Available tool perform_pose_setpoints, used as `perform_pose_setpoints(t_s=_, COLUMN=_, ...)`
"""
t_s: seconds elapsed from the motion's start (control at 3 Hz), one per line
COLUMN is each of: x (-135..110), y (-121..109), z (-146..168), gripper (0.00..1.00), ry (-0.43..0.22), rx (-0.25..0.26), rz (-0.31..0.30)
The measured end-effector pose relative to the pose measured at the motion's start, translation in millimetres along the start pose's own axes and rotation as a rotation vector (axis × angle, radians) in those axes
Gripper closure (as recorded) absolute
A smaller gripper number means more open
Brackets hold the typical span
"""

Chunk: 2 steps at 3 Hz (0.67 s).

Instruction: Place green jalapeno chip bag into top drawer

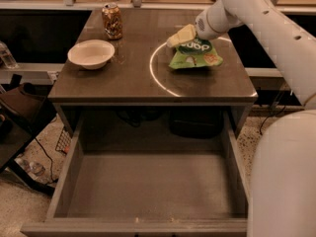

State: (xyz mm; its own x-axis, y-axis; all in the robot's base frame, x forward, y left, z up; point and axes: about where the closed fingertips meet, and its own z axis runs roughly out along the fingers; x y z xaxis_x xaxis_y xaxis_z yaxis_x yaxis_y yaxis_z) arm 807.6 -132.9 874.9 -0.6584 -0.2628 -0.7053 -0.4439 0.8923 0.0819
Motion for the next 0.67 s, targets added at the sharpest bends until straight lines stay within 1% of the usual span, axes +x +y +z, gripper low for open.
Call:
perform_pose_setpoints(t_s=0.33, x=19.0, y=13.4, z=18.8, gripper=0.00, ry=0.066, rx=-0.051, rz=0.033)
perform_pose_setpoints(t_s=0.67, x=38.8, y=19.0, z=30.1, gripper=0.18, ry=0.105, rx=-0.073, rz=0.058)
